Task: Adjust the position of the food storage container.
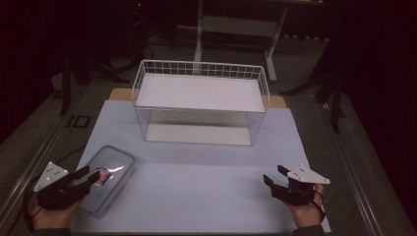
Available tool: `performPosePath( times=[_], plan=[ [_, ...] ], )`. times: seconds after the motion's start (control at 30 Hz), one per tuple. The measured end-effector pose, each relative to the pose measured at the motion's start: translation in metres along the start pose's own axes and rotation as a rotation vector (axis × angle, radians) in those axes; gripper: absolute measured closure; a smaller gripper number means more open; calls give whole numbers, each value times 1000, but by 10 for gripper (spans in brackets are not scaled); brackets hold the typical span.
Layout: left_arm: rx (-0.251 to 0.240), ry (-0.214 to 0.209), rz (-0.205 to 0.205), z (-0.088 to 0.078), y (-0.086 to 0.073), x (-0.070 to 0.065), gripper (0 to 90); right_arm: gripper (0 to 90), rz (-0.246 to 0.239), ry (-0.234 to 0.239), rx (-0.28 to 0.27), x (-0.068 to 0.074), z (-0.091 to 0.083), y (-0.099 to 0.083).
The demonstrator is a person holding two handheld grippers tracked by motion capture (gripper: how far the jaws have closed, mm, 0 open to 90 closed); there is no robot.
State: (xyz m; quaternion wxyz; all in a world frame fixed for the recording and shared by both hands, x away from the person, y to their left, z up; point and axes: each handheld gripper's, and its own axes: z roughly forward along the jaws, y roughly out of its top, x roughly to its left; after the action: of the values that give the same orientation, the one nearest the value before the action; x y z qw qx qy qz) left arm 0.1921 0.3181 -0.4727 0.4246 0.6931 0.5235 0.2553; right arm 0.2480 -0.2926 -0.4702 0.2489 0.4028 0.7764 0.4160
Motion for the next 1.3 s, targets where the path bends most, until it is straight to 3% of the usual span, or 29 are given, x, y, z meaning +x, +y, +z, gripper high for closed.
performPosePath(
  times=[0.23, 0.43, 0.63, 0.77, 1.0, 1.3],
  plan=[
    [-7, 2, -6, -1, 0, 1, 575, 356, 6, -1, 0, 0, 0, 0],
    [-18, -19, -40, 0, 5, 9, 635, 342, 6, 2, 7, 2, 2, 0],
    [-27, -21, -35, 2, 16, 14, 735, 339, 26, -1, -4, -1, 0, -1],
    [-4, 11, -40, 8, 20, 19, 897, 334, 33, 1, -7, -1, -1, -1],
    [29, 48, -72, 20, 21, 34, 900, 334, 33, 2, -5, -1, 0, -1],
    [76, 73, -87, 25, 17, 44, 900, 335, 37, 3, -2, -1, 0, -1]
  ],
)
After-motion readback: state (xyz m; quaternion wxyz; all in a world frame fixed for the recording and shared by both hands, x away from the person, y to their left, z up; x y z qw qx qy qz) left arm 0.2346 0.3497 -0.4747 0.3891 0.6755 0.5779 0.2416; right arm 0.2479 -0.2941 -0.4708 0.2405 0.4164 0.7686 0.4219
